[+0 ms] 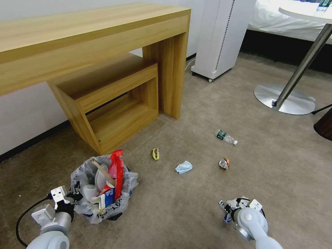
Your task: Pick up the trash bin and place the garbage on the floor into it.
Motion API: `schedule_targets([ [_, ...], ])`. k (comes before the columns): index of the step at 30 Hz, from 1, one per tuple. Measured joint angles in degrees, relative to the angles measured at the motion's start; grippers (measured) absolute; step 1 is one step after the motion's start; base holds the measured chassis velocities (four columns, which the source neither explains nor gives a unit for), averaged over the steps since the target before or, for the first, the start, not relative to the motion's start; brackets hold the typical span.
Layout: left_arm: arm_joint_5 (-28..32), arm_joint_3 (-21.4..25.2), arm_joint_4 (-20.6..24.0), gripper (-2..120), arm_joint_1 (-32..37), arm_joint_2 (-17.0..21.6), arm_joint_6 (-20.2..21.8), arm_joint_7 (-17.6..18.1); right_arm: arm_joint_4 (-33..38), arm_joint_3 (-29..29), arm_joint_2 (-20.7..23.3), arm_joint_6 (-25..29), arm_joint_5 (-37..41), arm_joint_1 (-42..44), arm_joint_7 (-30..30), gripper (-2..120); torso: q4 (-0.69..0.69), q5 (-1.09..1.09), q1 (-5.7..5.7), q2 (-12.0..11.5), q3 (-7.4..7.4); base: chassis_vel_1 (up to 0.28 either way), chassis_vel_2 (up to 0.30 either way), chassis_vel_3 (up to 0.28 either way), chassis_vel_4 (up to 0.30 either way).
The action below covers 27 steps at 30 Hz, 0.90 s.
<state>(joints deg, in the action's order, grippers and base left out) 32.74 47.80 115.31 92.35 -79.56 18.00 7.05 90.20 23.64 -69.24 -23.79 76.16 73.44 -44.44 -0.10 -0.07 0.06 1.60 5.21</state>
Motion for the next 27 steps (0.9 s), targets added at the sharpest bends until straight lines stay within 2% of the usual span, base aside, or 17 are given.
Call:
schedule_targets([
  [4, 0.09, 0.12, 0.00, 1, -0.07, 0.11, -0.03, 0.00, -1.90, -0.09, 0.22, -0.05, -1.09, -0.88, 0.50, 92, 0.00, 0.01, 0.00, 0.00, 0.00, 0.000, 0.000, 0.000, 0.000],
  [16, 0.11, 0.17, -0.33, 1, 0.04, 0.12, -0.52, -0.17, -6.10, -0.52, 0.07, 0.55, -3.71, -3.16, 2.88, 90, -0.01, 0.01, 0.00, 0.00, 0.00, 0.000, 0.000, 0.000, 0.000],
  [18, 0.11, 0.25, -0.37, 1, 0.23, 0.12, -0.68, -0.24, -7.07, -0.67, 0.07, 0.59, -4.13, -4.30, 3.40, 86, 0.00, 0.01, 0.00, 0.00, 0.00, 0.000, 0.000, 0.000, 0.000],
  [21, 0.11, 0.41, -0.40, 1, 0.41, 0.22, -0.81, -0.32, -8.47, -0.99, 0.24, 0.58, -4.92, -5.58, 3.87, 70, 0.00, 0.01, 0.00, 0.00, 0.00, 0.000, 0.000, 0.000, 0.000],
  [22, 0.11, 0.41, -0.40, 1, 0.41, 0.22, -0.81, -0.32, -8.47, -0.99, 0.24, 0.58, -4.92, -5.58, 3.87, 70, 0.00, 0.01, 0.00, 0.00, 0.00, 0.000, 0.000, 0.000, 0.000],
  [25, 0.22, 0.54, -0.30, 1, 0.46, 0.40, -0.82, -0.33, -9.06, -1.20, 0.37, 0.70, -5.84, -5.83, 4.31, 56, 0.00, 0.01, 0.00, 0.00, 0.00, 0.000, 0.000, 0.000, 0.000],
  [26, 0.22, 0.54, -0.30, 1, 0.46, 0.40, -0.82, -0.33, -9.06, -1.20, 0.37, 0.70, -5.84, -5.83, 4.31, 56, 0.00, 0.01, 0.00, 0.00, 0.00, 0.000, 0.000, 0.000, 0.000],
  [27, 0.26, 0.54, -0.24, 1, 0.45, 0.41, -0.82, -0.33, -9.13, -1.24, 0.36, 0.80, -6.10, -5.83, 4.33, 51, 0.00, 0.00, 0.00, 0.00, 0.00, 0.000, 0.000, 0.000, 0.000],
])
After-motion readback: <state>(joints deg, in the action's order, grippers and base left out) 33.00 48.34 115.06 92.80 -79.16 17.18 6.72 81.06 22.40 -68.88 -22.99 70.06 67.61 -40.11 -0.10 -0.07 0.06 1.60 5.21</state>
